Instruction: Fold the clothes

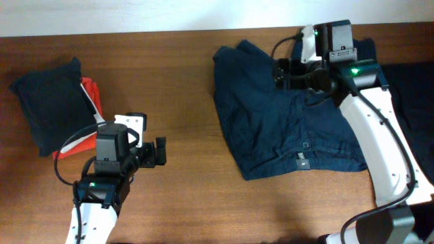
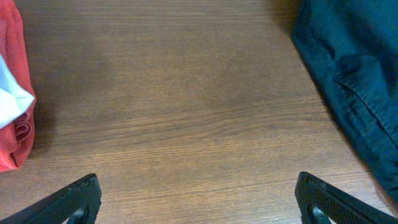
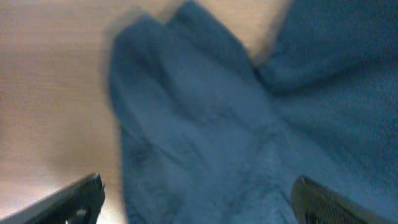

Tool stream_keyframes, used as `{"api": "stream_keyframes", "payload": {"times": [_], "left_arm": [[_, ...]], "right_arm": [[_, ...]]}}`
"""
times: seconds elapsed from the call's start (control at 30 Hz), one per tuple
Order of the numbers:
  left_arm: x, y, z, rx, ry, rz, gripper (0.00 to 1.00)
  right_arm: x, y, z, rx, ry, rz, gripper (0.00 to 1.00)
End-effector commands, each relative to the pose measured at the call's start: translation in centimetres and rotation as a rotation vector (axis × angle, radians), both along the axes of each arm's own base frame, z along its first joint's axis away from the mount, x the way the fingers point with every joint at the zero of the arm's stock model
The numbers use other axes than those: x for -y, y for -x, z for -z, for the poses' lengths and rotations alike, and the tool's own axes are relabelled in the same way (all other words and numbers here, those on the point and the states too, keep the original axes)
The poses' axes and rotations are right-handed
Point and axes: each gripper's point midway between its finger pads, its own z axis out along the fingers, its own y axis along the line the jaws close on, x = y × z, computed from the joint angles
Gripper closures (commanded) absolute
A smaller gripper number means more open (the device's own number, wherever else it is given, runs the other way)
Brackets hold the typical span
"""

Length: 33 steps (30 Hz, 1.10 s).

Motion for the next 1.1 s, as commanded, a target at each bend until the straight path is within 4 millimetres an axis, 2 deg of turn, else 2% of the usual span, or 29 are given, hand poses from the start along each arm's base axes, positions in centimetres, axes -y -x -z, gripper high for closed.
{"api": "stream_keyframes", "payload": {"times": [0.0,0.1,0.17,0.2,0.23,0.27,0.33,0.4,0.47,0.57,0.73,0.77,0.8,0.87,0.9,0.93,0.97,1.07], "left_arm": [[2.9,0.1,-1.3,0.011,0.139,0.114,0.01],[5.3,0.7,-0.8,-0.036,0.241,0.210,0.01],[6.5,0.9,1.1,-0.127,0.286,0.194,0.01],[7.8,1.2,2.3,-0.182,0.304,0.212,0.01],[9.0,1.5,2.9,-0.209,0.323,0.248,0.01],[11.9,2.0,4.0,-0.271,0.383,0.315,0.01],[13.9,2.2,5.3,-0.341,0.441,0.300,0.01],[16.7,2.8,7.6,-0.460,0.516,0.244,0.01],[18.6,3.3,9.2,-0.514,0.536,0.236,0.01],[22.1,4.2,10.9,-0.523,0.535,0.318,0.01],[26.2,6.2,13.2,-0.578,0.562,0.359,0.02],[26.7,6.4,13.3,-0.576,0.569,0.366,0.07],[27.3,6.4,13.1,-0.558,0.577,0.389,0.20],[27.9,5.8,12.6,-0.518,0.595,0.411,0.55],[28.0,5.5,12.5,-0.502,0.596,0.410,0.68],[27.8,5.3,12.7,-0.491,0.584,0.394,0.88],[27.7,5.1,12.8,-0.488,0.576,0.385,0.99],[25.8,4.9,13.9,-0.514,0.521,0.345,0.99]], "right_arm": [[5.8,2.7,0.8,-0.114,0.150,0.156,0.01],[8.9,5.8,2.2,-0.255,0.153,0.227,0.01],[9.8,7.0,2.5,-0.306,0.152,0.251,0.01],[10.0,7.4,2.7,-0.325,0.153,0.256,0.01],[10.2,7.6,2.8,-0.333,0.153,0.261,0.01],[10.4,7.9,2.8,-0.343,0.153,0.265,0.01],[10.4,8.1,2.9,-0.351,0.153,0.266,0.01],[10.4,8.2,2.9,-0.357,0.153,0.265,0.01],[10.4,8.2,2.9,-0.358,0.153,0.266,0.01],[10.4,8.2,2.9,-0.358,0.153,0.266,0.01],[10.4,8.2,2.9,-0.358,0.153,0.266,0.01],[10.4,8.2,2.9,-0.358,0.153,0.266,0.01],[10.4,8.2,2.9,-0.358,0.153,0.266,0.01],[10.4,8.2,2.9,-0.358,0.153,0.266,0.01],[10.4,8.2,2.9,-0.358,0.153,0.266,0.01],[10.4,8.2,2.9,-0.358,0.153,0.266,0.02],[10.4,8.2,2.9,-0.358,0.154,0.265,0.01],[10.5,8.3,2.9,-0.358,0.161,0.269,0.01]]}}
